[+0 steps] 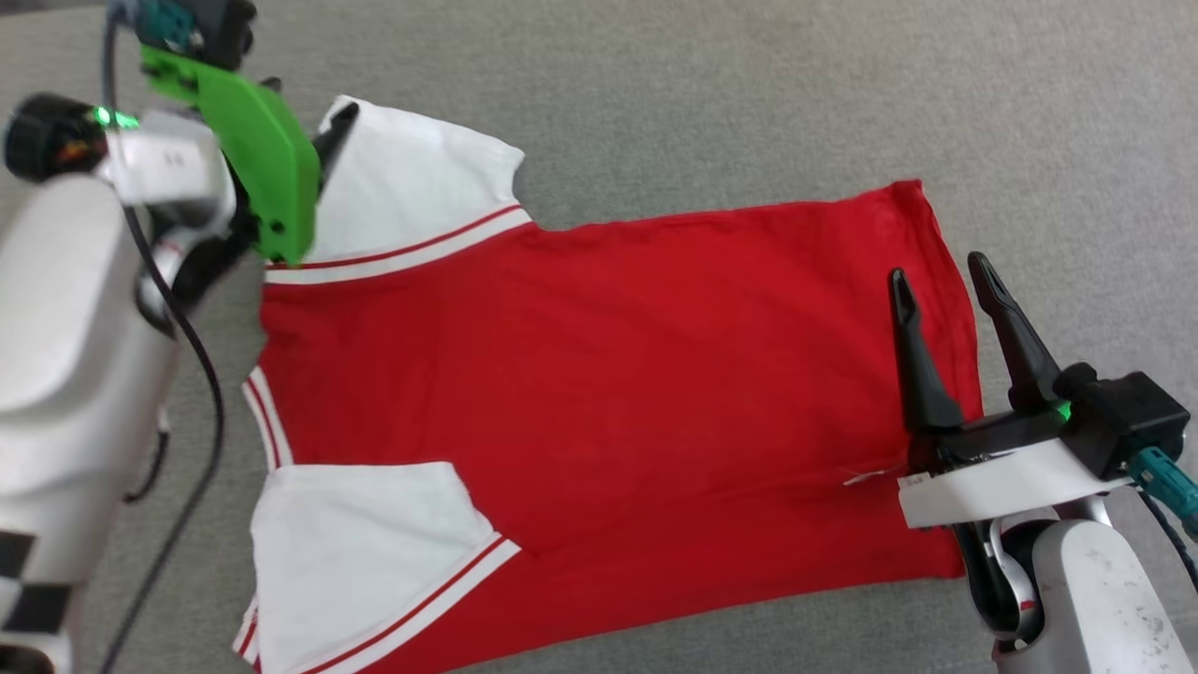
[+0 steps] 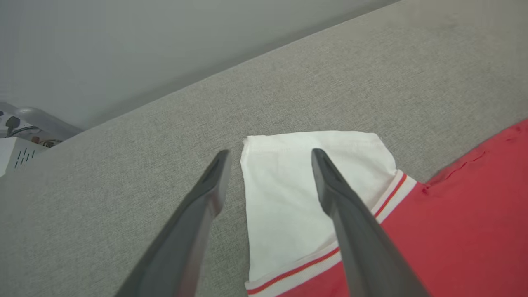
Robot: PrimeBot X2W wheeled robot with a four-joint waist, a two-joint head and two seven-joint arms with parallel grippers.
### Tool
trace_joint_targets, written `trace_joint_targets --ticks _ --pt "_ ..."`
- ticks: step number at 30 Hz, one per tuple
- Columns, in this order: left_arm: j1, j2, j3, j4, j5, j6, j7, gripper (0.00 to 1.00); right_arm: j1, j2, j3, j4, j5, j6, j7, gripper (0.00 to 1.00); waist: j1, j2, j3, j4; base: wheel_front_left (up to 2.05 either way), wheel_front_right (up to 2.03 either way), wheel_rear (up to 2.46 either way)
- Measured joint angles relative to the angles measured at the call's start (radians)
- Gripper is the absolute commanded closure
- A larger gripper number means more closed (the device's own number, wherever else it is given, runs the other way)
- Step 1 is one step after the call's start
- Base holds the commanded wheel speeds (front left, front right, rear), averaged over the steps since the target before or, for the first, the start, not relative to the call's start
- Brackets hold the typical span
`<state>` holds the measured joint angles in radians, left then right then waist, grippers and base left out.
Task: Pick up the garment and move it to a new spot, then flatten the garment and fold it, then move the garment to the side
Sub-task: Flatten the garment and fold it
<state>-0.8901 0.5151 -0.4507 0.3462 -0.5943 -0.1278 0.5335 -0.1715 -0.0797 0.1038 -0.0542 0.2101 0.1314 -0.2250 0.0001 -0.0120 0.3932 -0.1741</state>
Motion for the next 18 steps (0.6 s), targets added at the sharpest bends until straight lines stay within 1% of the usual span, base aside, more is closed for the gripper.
trace_joint_targets --ticks 3,7,9,13,18 --pt "-0.091 0.042 -0.044 0.036 -0.064 0.0 0.121 0.0 -0.019 0.007 0.013 0.012 0.0 0.0 -0.009 0.0 0.0001 0.0 0.038 -0.026 0.0 0.0 0.0" --pt "-0.176 0.08 -0.082 0.089 -0.13 0.0 0.259 0.0 -0.041 0.014 0.027 0.029 0.005 0.0 -0.019 0.0 0.0001 0.0 0.088 -0.057 0.0 0.0 0.0" --pt "-0.204 0.093 -0.091 0.113 -0.135 0.0 0.294 0.0 -0.047 0.017 0.032 0.034 0.006 0.0 -0.022 0.0 0.0001 0.0 0.109 -0.071 0.0 0.0 0.0" --pt "-0.248 0.112 -0.101 0.169 -0.127 0.0 0.33 0.0 -0.059 0.021 0.054 0.047 0.032 0.0 -0.026 0.0 0.0001 0.0 0.146 -0.099 0.0 0.0 0.0" --pt "-0.266 0.124 -0.11 0.219 -0.117 0.0 0.333 0.0 -0.071 0.025 0.079 0.043 0.049 0.0 -0.027 0.0 0.0001 0.0 0.173 -0.132 0.0 0.0 0.0"
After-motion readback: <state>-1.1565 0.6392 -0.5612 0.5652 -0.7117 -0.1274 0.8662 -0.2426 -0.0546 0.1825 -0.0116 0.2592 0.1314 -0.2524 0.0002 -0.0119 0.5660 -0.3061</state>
